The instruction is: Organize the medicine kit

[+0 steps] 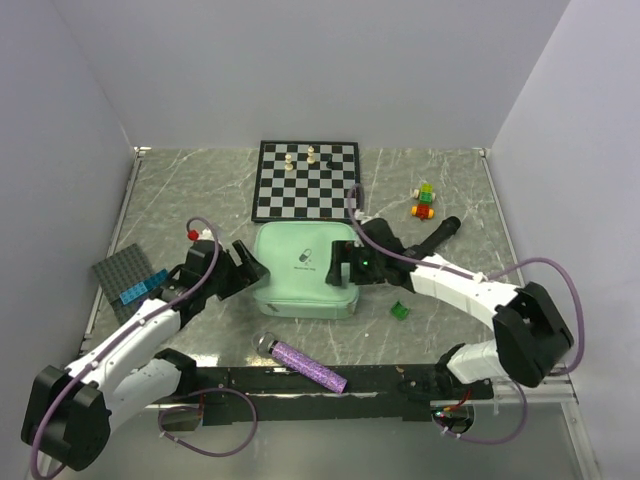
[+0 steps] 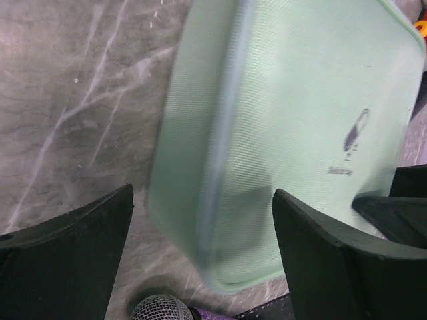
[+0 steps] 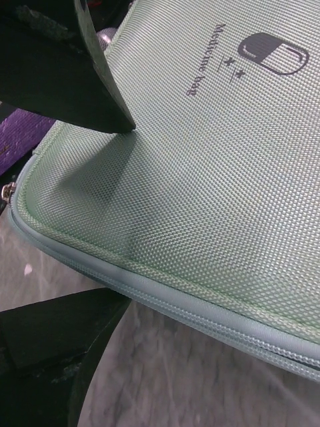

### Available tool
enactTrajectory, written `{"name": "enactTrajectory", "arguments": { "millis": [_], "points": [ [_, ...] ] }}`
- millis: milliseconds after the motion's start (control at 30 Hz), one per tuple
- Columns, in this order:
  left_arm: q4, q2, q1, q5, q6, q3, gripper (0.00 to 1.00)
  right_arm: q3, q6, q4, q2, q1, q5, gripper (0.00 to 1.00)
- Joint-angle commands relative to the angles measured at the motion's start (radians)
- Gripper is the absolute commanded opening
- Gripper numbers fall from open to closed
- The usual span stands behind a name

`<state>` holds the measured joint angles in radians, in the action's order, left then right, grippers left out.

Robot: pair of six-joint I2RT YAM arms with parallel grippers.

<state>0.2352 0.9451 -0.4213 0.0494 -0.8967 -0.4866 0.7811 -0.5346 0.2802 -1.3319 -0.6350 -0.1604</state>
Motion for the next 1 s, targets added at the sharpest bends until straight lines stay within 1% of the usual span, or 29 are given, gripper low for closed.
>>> {"name": "enactTrajectory", "arguments": {
  "millis": [0, 67, 133, 233, 267, 400, 500, 600, 700, 767, 900, 967],
  "points": [
    [0.039, -0.032, 0.039, -0.046, 0.054, -0.070, 0.89, 0.111, -0.082, -0.117, -0.108, -0.146, -0.068, 1.00],
    [0.059, -0.019, 0.070, -0.045, 0.074, -0.081, 0.89, 0.162, -0.103, -0.119, -0.163, -0.186, -0.059, 1.00],
    [0.079, 0.000, 0.093, -0.034, 0.084, -0.095, 0.88, 0.193, -0.117, -0.115, -0.194, -0.198, -0.048, 1.00],
    [0.122, 0.003, 0.101, -0.046, 0.094, -0.122, 0.88, 0.210, -0.116, -0.041, -0.179, -0.200, 0.039, 1.00],
    [0.150, -0.009, 0.101, -0.075, 0.097, -0.138, 0.88, 0.211, -0.107, -0.001, -0.158, -0.201, 0.101, 1.00],
    [0.223, -0.078, 0.101, -0.163, 0.133, -0.204, 0.90, 0.167, -0.059, 0.114, -0.002, -0.212, 0.249, 1.00],
    [0.213, -0.100, 0.102, -0.177, 0.174, -0.222, 0.91, 0.109, -0.036, 0.145, 0.104, -0.255, 0.289, 1.00],
    [0.194, -0.045, 0.104, -0.169, 0.177, -0.230, 0.92, 0.060, -0.057, 0.175, 0.164, -0.299, 0.318, 1.00],
    [0.158, 0.041, 0.108, -0.131, 0.165, -0.231, 0.93, -0.006, -0.093, 0.154, 0.220, -0.299, 0.305, 1.00],
    [0.109, 0.101, 0.113, -0.064, 0.165, -0.227, 0.93, -0.034, -0.107, 0.131, 0.249, -0.295, 0.297, 1.00],
    [0.044, 0.187, 0.113, 0.088, 0.182, -0.241, 0.90, -0.019, -0.104, 0.135, 0.264, -0.287, 0.295, 1.00],
    [0.020, 0.195, 0.113, 0.133, 0.194, -0.241, 0.89, -0.013, -0.097, 0.142, 0.263, -0.285, 0.302, 1.00]
  ]
}}
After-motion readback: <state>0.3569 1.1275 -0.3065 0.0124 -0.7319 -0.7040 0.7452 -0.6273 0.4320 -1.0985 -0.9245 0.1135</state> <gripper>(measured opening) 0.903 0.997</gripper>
